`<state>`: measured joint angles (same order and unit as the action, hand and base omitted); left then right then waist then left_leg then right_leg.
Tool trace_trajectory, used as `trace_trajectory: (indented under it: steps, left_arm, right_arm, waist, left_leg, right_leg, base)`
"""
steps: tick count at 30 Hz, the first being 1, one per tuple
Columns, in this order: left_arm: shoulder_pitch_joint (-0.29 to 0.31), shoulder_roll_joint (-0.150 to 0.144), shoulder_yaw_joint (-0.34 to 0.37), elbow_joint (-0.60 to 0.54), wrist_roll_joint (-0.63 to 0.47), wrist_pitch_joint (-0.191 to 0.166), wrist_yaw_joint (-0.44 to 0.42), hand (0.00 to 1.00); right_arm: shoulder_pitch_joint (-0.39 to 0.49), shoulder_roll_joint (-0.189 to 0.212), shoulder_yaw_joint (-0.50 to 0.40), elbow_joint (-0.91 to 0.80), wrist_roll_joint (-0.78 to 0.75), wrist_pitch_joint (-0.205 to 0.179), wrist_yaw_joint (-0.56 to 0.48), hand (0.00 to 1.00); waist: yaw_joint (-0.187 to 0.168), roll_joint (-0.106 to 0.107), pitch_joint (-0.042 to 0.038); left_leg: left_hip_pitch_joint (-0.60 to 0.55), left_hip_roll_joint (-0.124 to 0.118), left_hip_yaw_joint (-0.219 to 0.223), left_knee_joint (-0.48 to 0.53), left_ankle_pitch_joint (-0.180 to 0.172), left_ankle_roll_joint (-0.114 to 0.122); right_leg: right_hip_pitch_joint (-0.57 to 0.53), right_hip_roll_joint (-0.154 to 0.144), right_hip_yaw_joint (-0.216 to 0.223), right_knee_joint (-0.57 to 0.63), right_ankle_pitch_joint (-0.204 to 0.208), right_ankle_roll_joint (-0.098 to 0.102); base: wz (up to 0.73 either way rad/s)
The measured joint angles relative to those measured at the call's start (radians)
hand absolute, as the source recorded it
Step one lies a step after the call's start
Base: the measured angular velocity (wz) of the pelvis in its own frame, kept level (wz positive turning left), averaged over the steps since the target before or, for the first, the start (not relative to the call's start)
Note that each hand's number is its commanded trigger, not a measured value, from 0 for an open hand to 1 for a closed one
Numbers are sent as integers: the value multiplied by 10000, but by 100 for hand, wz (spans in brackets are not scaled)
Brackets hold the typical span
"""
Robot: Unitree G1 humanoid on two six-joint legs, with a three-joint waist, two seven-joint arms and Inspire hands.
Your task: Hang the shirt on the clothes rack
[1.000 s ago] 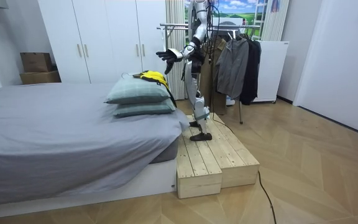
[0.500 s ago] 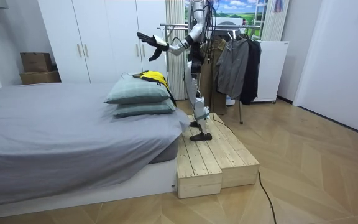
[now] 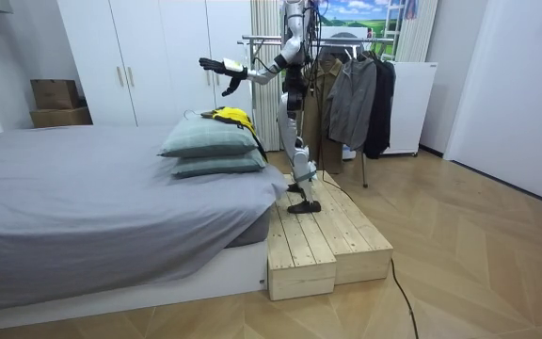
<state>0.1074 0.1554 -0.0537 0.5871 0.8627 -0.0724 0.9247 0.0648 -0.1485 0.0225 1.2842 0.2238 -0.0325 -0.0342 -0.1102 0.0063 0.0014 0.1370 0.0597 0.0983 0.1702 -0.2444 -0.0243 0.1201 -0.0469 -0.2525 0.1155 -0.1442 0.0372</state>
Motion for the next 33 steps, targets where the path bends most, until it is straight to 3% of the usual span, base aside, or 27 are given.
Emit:
trace_trajectory:
  steps: [7, 15, 24, 27, 33]
  left_arm:
    - [-45, -31, -494, 157, -43, -1, -523, 0]
    - [-58, -25, -490, 463, -36, 92, -1246, 0]
    - [-450, -101, -475, 1414, -84, 229, -1975, 0]
    - [-685, -134, -454, 1901, -487, 227, -2181, 0]
    - [-715, -226, -458, 2524, -1011, 235, -2634, 0]
  right_arm:
    - [-98, 0, -4, 82, 111, -3, 17, 0]
    - [-61, -3, -87, 68, 183, -7, 32, 0]
    - [-11, 52, -157, 67, 134, -6, 123, 0]
    - [-19, 116, -186, 66, 15, -6, 245, 0]
    - [-19, 194, -467, 77, -113, -5, 354, 0]
  waist:
    - [-230, 97, 52]
    - [-465, 181, 33]
    - [-516, 33, 13]
    - [-559, -78, -12]
    - [-560, -96, -6]
  left_leg:
    - [44, -6, 63, -12, 0, 0]
    - [77, -7, 82, -29, 0, 0]
    - [172, -7, 336, -30, 0, 1]
    - [173, -5, 351, -30, 0, 1]
    - [165, -2, 389, -33, 0, 1]
  right_leg:
    - [-10, 3, 85, 3, 0, 0]
    - [0, 3, 97, 16, 1, 0]
    - [-4, 2, 301, 42, 2, 0]
    - [-3, 1, 295, 42, 2, 1]
    - [-11, 2, 307, 29, 2, 1]
  base:
    - [-3]
    - [0]
    - [-6]
    - [0]
    - [0]
